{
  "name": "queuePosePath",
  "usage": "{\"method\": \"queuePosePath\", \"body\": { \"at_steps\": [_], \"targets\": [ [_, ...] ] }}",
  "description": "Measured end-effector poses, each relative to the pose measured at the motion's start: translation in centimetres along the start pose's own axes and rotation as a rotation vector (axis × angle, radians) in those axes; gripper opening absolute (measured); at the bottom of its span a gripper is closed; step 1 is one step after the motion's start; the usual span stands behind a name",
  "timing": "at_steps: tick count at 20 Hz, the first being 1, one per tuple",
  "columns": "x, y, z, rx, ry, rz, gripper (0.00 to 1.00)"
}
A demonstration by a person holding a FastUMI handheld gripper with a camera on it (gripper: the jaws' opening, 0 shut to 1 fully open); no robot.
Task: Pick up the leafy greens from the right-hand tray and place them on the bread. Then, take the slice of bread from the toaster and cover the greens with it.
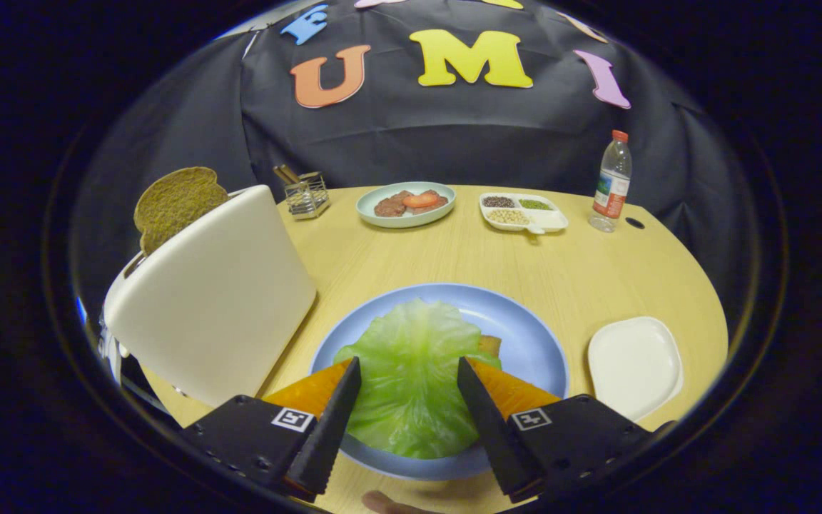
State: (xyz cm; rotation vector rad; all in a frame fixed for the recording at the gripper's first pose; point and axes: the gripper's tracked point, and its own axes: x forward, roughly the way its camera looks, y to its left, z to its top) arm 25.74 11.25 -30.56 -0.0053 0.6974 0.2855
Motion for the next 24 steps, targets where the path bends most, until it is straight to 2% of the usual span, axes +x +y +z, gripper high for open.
{"method": "queuePosePath", "body": {
  "at_steps": [5,11,19,24],
  "targets": [
    [-2.9,-0.1,2.1,-0.022,-0.039,-0.02,0.94],
    [-7.1,1.5,6.6,0.002,-0.104,-0.019,0.94],
    [-10.8,8.9,13.0,-0.037,-0.172,0.034,0.94],
    [-10.3,14.0,14.7,-0.071,-0.183,0.061,0.94]
  ]
}}
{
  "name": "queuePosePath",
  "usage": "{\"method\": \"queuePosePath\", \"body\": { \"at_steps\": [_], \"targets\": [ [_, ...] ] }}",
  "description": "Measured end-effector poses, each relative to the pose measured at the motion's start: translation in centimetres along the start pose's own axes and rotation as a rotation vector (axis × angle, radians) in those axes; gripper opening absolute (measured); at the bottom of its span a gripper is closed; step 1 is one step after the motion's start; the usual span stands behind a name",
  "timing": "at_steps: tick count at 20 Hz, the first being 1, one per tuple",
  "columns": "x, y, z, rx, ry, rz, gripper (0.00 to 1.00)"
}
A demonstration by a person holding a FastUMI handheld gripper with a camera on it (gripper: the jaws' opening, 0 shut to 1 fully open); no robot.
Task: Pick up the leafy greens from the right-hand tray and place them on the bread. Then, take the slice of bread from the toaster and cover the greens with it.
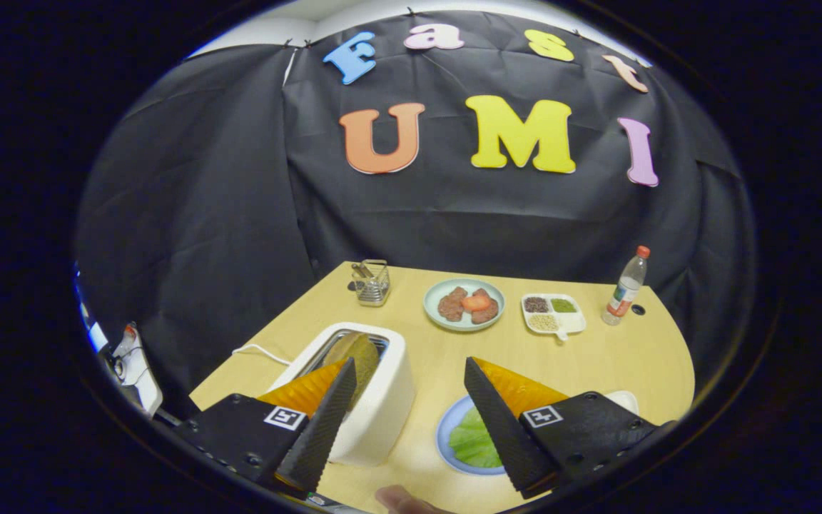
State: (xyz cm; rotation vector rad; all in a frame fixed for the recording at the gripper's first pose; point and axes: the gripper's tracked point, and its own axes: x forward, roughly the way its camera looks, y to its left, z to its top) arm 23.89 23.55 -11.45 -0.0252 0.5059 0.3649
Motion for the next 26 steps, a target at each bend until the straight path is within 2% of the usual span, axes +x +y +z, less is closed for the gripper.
{"method": "queuePosePath", "body": {
  "at_steps": [3,7,10,13,15,18,22,24,26],
  "targets": [
    [2.2,2.7,-0.2,0.007,0.021,0.015,0.94],
    [6.2,5.0,-1.2,-0.023,0.07,-0.006,0.94],
    [7.9,5.4,-1.2,-0.07,0.076,-0.064,0.94],
    [9.0,5.4,-1.6,-0.042,0.08,-0.128,0.93],
    [8.9,5.2,-0.7,-0.038,0.052,-0.164,0.84],
    [9.1,5.6,-2.4,0.034,0.125,-0.177,0.73],
    [9.5,5.0,-3.2,0.109,0.164,-0.181,0.31],
    [9.3,4.8,-3.3,0.127,0.167,-0.167,0.17],
    [8.8,4.4,-3.0,0.102,0.172,-0.17,0.15]
  ]
}}
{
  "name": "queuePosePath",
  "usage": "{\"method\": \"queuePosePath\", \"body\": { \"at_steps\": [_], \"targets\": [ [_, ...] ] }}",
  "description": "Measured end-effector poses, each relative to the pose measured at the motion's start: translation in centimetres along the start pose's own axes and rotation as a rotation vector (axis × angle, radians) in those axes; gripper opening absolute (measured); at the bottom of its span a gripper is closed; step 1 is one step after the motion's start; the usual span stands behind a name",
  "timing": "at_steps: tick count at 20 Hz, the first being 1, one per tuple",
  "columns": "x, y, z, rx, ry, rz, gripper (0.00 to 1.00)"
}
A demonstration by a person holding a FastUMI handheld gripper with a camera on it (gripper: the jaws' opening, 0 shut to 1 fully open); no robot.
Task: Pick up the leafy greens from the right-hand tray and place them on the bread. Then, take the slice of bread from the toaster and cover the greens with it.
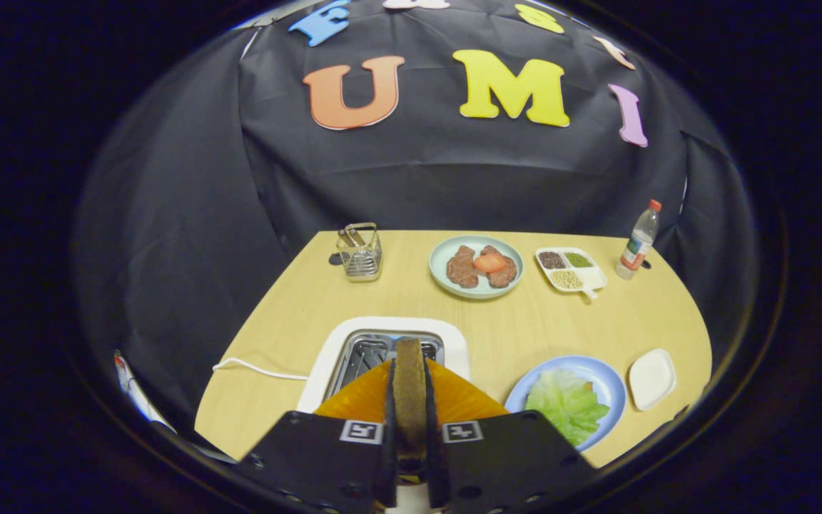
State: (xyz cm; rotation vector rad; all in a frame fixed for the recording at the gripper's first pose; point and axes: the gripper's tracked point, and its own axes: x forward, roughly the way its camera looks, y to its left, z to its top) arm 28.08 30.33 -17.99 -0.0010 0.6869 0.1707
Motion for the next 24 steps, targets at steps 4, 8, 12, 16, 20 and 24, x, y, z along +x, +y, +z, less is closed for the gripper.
{"method": "queuePosePath", "body": {
  "at_steps": [4,8,12,16,20,24],
  "targets": [
    [-1.6,0.6,0.9,-0.019,-0.024,0.013,0.12],
    [-4.7,1.3,3.9,-0.02,-0.096,0.027,0.12],
    [-8.0,1.5,6.3,-0.008,-0.146,0.049,0.11],
    [-10.2,-0.6,7.8,-0.014,-0.192,0.025,0.11],
    [-10.2,-4.6,6.8,0.022,-0.219,-0.025,0.11],
    [-7.5,-9.2,3.8,0.058,-0.174,-0.069,0.11]
  ]
}}
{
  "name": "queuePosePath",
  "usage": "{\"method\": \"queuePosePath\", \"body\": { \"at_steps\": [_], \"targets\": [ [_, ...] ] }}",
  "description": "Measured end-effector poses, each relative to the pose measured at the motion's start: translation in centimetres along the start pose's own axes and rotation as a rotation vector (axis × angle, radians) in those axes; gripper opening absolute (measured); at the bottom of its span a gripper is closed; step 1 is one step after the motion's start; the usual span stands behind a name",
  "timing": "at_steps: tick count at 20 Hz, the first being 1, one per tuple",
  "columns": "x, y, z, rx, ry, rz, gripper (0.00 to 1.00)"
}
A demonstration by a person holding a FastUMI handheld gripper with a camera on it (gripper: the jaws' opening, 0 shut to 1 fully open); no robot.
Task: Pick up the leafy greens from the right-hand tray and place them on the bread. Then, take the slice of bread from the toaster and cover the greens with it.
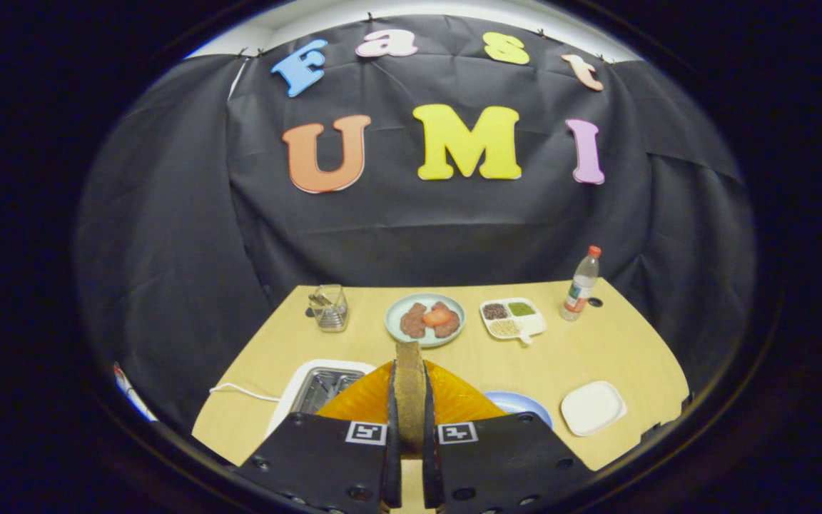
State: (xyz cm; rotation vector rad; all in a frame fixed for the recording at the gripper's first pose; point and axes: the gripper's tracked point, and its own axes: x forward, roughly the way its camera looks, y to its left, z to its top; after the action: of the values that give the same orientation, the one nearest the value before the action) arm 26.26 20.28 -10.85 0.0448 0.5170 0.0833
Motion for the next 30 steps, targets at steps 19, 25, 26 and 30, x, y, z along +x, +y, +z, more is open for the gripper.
{"method": "queuePosePath", "body": {
  "at_steps": [19,25,26,30],
  "targets": [
    [8.5,-12.0,-12.2,0.066,0.155,0.019,0.11],
    [9.9,-14.2,-14.2,0.001,0.155,0.093,0.19],
    [10.0,-14.2,-14.4,-0.001,0.157,0.101,0.19],
    [10.3,-14.5,-14.6,-0.018,0.159,0.101,0.31]
  ]
}}
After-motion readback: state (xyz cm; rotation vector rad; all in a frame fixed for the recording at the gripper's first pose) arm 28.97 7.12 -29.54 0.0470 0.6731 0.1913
